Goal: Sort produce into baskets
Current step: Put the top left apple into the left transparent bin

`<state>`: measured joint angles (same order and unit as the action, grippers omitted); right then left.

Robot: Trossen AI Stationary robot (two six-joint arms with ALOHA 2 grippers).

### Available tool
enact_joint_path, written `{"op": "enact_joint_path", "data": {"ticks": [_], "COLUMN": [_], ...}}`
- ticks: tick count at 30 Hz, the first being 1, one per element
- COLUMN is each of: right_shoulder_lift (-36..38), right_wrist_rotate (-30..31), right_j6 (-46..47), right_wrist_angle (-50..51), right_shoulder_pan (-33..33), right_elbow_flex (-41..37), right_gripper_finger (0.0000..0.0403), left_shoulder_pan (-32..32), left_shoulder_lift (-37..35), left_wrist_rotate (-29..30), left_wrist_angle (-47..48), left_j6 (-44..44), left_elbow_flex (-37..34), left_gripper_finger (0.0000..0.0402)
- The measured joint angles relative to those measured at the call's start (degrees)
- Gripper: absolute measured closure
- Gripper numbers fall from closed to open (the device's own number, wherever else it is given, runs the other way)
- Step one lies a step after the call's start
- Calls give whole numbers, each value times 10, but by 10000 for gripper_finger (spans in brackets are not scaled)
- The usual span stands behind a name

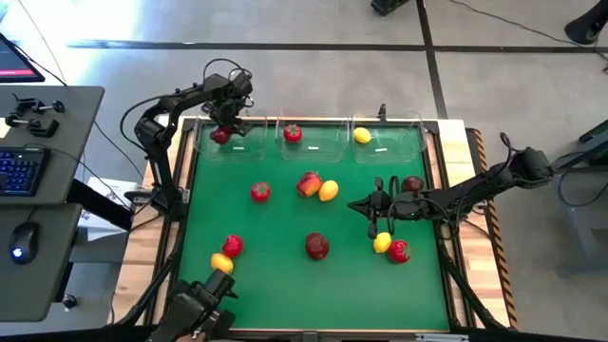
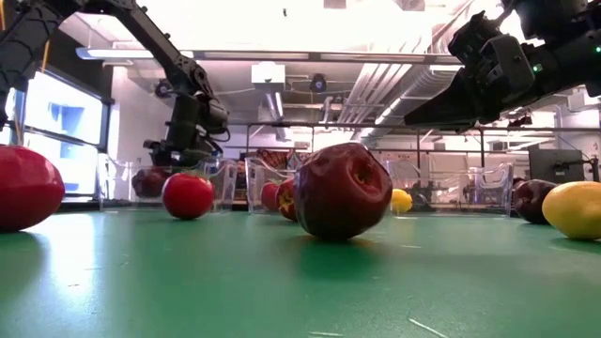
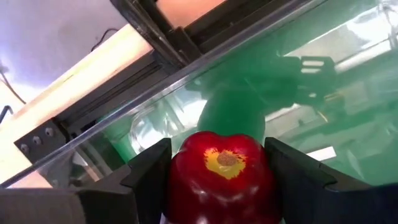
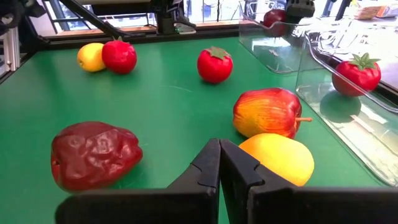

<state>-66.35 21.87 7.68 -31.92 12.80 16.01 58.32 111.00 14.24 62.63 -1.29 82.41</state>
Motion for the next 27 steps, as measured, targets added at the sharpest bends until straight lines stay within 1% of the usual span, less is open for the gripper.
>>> {"op": "enact_joint_path", "data": {"ticks": [11,14,16,22,27], "right_shoulder_lift": [0,0,0,0,0], "right_wrist_rotate": [0,0,0,-8,-10], "right_j6": [0,0,0,0,0], "right_wrist_angle": [0,0,0,0,0], "right_shoulder_pan": [0,0,0,0,0], "right_elbow_flex": [0,0,0,0,0], "right_gripper_finger": [403,403,403,403,403], "left_shoulder_pan": [2,1,1,0,0], "left_shoulder_lift": [0,0,0,0,0], "left_wrist_rotate": [1,17,30,30,30], "left_wrist_angle": [-1,-3,-3,-3,-3], "left_j6": [21,30,31,35,35], "left_elbow_flex": [0,0,0,0,0], "left_gripper_finger": [179,177,170,142,137]}}
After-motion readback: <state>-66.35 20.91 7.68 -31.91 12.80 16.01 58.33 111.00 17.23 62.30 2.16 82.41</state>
